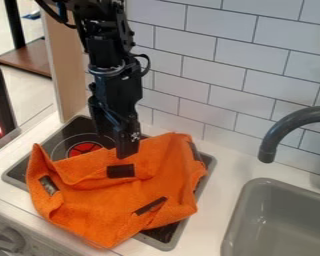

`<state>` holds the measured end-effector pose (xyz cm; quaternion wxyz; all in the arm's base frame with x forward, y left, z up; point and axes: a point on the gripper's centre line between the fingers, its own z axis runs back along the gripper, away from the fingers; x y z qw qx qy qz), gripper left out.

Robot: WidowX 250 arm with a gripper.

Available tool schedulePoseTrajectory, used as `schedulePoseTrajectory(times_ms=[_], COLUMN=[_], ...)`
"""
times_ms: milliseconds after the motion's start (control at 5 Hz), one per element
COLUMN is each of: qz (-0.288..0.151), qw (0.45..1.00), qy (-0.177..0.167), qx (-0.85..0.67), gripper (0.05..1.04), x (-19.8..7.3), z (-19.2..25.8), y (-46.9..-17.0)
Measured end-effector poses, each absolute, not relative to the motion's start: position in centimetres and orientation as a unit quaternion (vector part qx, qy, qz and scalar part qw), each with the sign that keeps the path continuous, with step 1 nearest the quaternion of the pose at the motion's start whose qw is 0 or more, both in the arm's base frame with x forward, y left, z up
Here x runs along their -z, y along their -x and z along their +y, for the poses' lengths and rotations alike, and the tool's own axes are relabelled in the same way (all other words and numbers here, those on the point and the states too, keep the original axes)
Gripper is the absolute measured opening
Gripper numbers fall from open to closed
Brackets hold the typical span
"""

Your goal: Fold the cloth from bottom right to top left

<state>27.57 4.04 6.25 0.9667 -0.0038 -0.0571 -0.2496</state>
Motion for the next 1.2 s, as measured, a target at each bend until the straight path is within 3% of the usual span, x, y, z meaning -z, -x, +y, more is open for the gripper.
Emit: schedulePoseTrajectory(times_ms=[1000, 1200], qz=[0.022, 0.02], qw=[0.951, 0.947], qy=[0.032, 0.051], qx=[0.306, 0.316], gripper=[0.999, 0.999], x=[-0.5, 0.5], z=[-0.2, -0.8], y=[-25.7, -25.7])
